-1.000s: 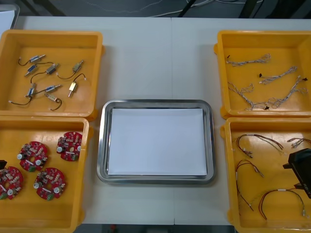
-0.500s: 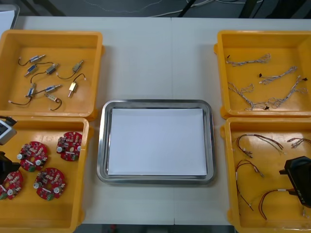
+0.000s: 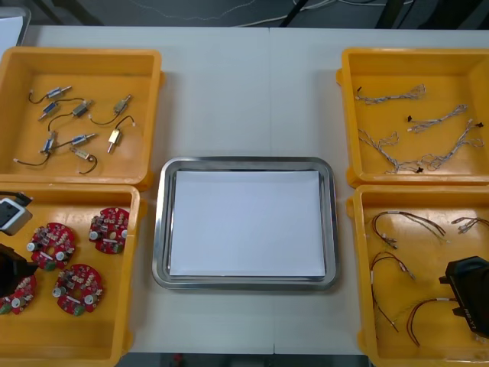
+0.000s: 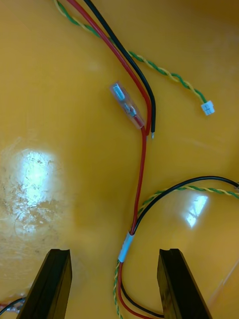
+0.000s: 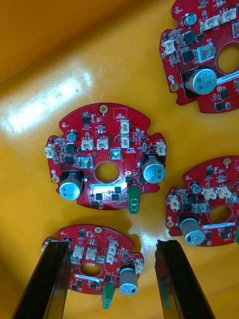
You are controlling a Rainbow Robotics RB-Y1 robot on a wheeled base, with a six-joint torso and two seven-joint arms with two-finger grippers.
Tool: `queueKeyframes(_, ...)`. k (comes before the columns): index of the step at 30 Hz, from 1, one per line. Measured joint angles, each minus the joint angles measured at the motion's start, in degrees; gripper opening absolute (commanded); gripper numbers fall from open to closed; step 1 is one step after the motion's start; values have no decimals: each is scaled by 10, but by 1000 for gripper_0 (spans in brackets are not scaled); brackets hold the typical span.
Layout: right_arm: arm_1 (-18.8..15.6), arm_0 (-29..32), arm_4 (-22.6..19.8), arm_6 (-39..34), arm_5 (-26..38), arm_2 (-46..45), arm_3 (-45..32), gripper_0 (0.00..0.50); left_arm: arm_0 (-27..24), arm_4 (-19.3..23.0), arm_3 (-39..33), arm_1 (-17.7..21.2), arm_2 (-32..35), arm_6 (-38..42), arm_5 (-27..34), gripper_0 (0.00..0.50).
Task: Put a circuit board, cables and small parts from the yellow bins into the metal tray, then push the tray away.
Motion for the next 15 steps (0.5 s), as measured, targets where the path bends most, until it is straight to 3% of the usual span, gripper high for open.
queueKeyframes(5, 1, 1, 8, 0, -45, 12, 32, 500, -2, -13, 2, -12, -13, 0, -17, 500)
queueKeyframes(15, 1, 1, 16, 0, -49, 17, 38, 500, -2, -55, 3, -23, -39, 0, -51, 500)
